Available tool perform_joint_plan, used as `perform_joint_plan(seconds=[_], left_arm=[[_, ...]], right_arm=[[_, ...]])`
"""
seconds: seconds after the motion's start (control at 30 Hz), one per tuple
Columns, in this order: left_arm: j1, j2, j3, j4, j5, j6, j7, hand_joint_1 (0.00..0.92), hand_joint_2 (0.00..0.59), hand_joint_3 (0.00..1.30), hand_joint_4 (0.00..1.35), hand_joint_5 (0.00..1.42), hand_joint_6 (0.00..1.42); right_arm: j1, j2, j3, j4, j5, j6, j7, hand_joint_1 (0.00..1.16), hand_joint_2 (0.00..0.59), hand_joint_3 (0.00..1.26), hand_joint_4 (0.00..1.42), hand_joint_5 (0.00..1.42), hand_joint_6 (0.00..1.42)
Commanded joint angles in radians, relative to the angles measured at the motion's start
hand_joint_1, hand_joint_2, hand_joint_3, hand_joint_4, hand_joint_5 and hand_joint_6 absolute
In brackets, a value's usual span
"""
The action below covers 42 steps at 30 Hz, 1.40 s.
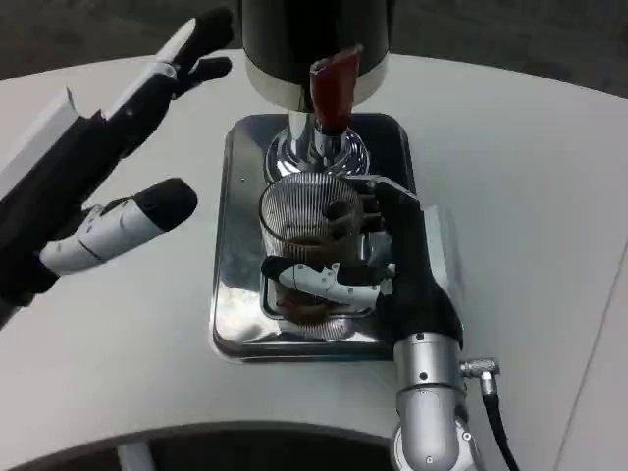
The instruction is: Grasp the cup under the faucet to collect the drink, then remove the cup.
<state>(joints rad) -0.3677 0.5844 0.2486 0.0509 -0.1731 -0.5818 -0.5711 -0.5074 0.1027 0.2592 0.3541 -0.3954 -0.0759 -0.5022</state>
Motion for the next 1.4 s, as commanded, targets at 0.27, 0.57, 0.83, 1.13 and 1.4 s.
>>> perform_joint_plan(seconds=[0.27,0.57,0.83,1.13,1.4], left_arm=[[0.21,0.028,0.072,-0.131,0.079,0.029,0.053,0.0,0.123,0.0,0.0,0.0,0.0],[0.446,0.023,0.119,-0.318,0.279,0.11,0.125,0.0,0.127,0.0,0.0,0.0,0.0],[0.579,0.005,0.131,-0.469,0.519,0.212,0.178,0.0,0.114,0.0,0.0,0.0,0.0],[0.644,0.019,0.088,-0.536,0.659,0.208,0.193,0.0,0.104,0.0,0.0,0.0,0.0],[0.692,0.039,0.104,-0.57,0.764,0.142,0.235,0.0,0.128,0.0,0.0,0.0,0.0]], right_arm=[[0.128,0.019,0.04,-0.201,-0.066,0.054,0.053,1.13,0.044,0.79,0.96,1.0,1.32],[0.245,-0.004,0.079,-0.34,-0.121,0.074,0.084,1.11,0.043,0.81,1.02,1.02,1.35],[0.28,-0.018,0.087,-0.457,-0.132,0.093,0.124,1.12,0.044,0.82,1.02,1.02,1.35],[0.356,-0.045,0.101,-0.615,-0.128,0.103,0.213,1.13,0.044,0.83,1.04,1.03,1.35],[0.449,-0.067,0.103,-0.818,-0.11,0.135,0.342,1.13,0.044,0.84,1.05,1.04,1.35]])
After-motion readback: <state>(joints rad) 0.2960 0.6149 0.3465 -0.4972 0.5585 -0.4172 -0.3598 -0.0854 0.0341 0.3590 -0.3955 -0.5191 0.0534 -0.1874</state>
